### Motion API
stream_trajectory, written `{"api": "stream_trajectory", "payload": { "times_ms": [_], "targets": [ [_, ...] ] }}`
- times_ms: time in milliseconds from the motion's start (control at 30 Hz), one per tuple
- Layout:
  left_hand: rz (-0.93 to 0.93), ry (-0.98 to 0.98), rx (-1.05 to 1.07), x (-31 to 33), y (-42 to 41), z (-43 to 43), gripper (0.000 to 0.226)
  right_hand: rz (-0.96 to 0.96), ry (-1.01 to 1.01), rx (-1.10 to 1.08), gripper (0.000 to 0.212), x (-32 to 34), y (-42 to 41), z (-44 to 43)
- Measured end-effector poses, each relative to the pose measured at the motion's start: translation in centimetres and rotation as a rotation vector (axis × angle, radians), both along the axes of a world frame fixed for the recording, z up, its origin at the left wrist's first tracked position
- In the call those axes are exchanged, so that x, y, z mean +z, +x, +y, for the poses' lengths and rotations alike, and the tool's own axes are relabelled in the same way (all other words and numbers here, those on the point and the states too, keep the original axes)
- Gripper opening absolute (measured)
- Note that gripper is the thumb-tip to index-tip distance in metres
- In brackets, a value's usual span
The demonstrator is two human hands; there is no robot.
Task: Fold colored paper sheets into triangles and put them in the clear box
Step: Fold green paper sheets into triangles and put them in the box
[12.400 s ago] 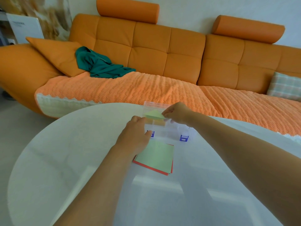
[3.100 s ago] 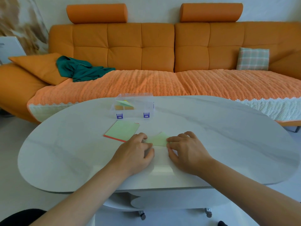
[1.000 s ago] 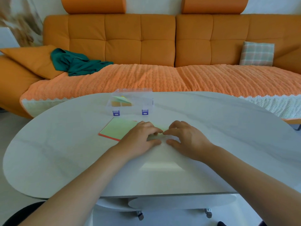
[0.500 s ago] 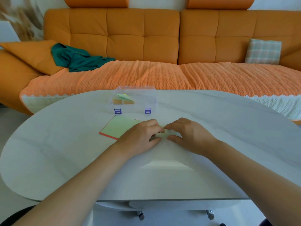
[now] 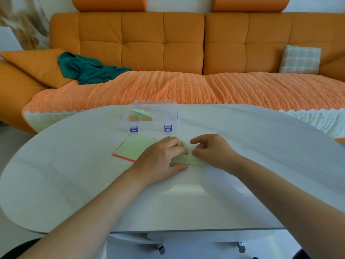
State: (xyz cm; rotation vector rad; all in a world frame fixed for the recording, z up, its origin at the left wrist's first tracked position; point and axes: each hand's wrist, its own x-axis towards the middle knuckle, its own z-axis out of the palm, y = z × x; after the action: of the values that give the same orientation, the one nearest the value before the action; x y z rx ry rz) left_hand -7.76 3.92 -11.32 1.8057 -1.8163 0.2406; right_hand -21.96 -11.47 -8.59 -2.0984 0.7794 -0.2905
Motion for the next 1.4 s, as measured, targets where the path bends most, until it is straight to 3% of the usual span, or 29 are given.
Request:
{"api": "stream_trajectory", "payload": {
  "times_ms": [167, 367, 500, 633, 800, 900, 1000, 1200, 1400],
  "targets": [
    [-0.187, -0.199, -0.003, 0.6, 0.0, -0.2, 0.011, -0.062, 0.380, -0.024, 0.026, 1.7, -0.2, -0.9],
    [-0.232, -0.357, -0.007, 1.5, -0.4, -0.3, 0.011, -0.089, 0.664, 0.000, 0.025, 2.5, -0.9, -0.6],
    [-0.235, -0.335, 0.090, 2.4, -0.5, -0.1, 0.012, -0.238, 0.263, -0.013, 0.026, 3.1, -1.3, 0.5],
    [-0.100, -0.249, 0.129, 3.1, -1.1, 0.1, 0.015, -0.280, -0.107, 0.115, 0.004, 3.6, -1.8, 1.4],
    [0.341, -0.048, 0.205, 4.2, -1.1, 0.9, 0.005, -0.242, 0.013, 0.057, 0.013, 3.7, -1.6, 1.3],
    [0.523, 0.084, 0.250, 4.8, -0.6, 1.6, 0.011, -0.233, 0.020, 0.038, 0.011, 3.6, -1.6, 1.1],
    [0.578, 0.183, 0.285, 5.3, 0.2, 2.1, 0.006, -0.271, 0.062, 0.009, 0.010, 3.4, -1.5, 1.0],
    [0.633, 0.174, 0.324, 5.2, -1.0, 1.6, 0.007, -0.266, 0.072, 0.045, 0.010, 3.0, -0.8, 1.8],
    [0.551, 0.166, 0.357, 5.4, -1.8, 1.4, 0.012, -0.206, -0.228, 0.134, 0.011, 2.7, -0.8, 2.6]
  ]
}}
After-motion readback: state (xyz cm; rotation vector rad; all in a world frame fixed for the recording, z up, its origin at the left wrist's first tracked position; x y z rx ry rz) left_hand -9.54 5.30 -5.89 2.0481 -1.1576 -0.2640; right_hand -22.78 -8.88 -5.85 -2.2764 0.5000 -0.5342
